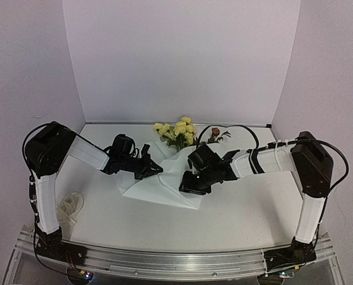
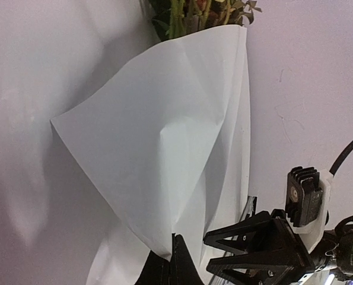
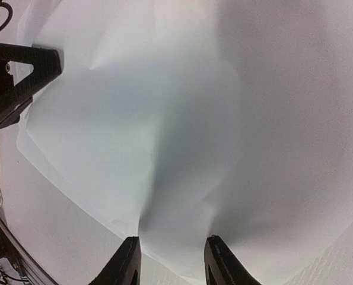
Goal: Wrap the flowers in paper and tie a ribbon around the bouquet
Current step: Fold the one-fourth-folded wrapping paper at the center of the board.
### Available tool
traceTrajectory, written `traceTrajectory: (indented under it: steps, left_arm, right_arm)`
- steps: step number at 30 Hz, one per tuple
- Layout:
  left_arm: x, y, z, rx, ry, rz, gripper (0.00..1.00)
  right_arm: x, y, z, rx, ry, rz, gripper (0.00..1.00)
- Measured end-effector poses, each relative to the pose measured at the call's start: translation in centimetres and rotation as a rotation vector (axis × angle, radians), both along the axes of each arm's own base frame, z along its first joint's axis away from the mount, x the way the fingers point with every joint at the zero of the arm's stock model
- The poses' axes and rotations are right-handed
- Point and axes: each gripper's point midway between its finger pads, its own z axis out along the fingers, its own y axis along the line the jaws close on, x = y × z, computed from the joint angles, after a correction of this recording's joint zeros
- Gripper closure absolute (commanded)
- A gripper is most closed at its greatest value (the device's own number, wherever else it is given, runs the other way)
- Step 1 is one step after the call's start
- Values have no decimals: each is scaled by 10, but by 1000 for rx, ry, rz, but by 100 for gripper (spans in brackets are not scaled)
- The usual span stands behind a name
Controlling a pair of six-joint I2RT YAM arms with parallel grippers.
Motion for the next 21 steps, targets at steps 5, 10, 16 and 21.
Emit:
traceTrajectory:
  steps: [5, 10, 16, 21]
  left_arm:
    - [3, 4, -1, 16, -21, 16, 100]
    - [6, 5, 3, 26, -56, 25, 100]
    - [9, 8, 1, 46, -73, 36, 100]
    - [11, 11, -4, 73, -76, 50, 95]
  right_arm:
    - [-9, -11, -12, 14, 8, -21, 65]
    - [-18, -21, -21, 23, 20, -42, 65]
    - [-22, -25, -24, 63, 19, -66, 65]
    - [-23, -26, -27, 78, 18, -74, 67]
